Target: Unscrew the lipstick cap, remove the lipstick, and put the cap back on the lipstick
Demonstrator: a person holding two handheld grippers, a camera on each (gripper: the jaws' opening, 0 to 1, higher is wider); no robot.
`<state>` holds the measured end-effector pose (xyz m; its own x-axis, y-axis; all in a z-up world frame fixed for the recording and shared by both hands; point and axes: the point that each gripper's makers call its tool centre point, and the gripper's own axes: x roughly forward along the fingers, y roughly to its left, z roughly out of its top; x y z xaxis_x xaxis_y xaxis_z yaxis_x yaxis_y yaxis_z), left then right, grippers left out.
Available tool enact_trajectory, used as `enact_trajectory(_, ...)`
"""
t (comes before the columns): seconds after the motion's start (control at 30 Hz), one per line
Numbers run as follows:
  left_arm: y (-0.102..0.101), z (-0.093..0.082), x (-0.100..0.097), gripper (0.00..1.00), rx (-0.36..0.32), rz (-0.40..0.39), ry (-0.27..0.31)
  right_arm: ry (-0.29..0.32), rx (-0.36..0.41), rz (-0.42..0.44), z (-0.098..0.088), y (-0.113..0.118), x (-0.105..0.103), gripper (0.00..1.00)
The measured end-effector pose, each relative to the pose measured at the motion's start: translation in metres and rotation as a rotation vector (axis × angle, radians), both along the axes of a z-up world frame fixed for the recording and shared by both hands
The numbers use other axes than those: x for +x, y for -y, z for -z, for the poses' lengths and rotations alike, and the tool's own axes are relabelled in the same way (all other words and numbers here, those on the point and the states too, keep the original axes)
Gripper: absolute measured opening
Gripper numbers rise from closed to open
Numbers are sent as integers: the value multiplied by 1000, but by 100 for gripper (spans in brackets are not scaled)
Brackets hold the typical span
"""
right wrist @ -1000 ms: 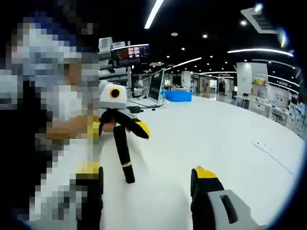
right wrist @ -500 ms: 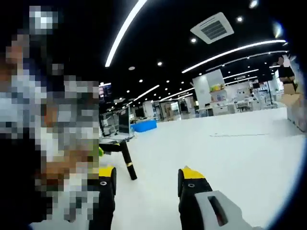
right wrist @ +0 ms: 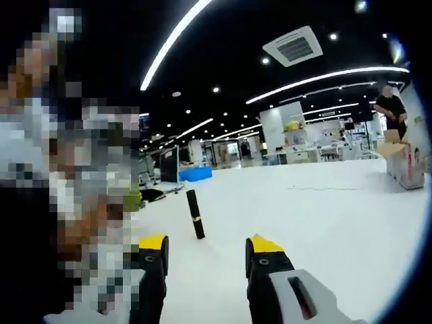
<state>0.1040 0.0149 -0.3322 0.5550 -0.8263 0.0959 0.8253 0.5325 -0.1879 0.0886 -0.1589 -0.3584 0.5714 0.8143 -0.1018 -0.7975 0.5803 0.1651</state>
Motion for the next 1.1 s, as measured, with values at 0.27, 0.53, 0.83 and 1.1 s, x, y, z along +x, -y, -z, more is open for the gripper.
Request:
enact_trajectory(0.27, 4, -11, -17, 39, -19, -3, 4, -69, 72, -22, -10, -10, -7, 26)
enact_trajectory(0.53, -3, 10, -23, 39, 47, -35, -64, -50, 86, -22, -14, -12, -15, 26)
enact_trajectory(0.83, -12, -5, -31, 33, -68, -36, -41, -57, 84, -14, -3, -11, -19, 26)
enact_trajectory(1.1, -15, -9, -27, 32, -25, -74, -27, -60, 89, -26, 1, -17, -22, 25)
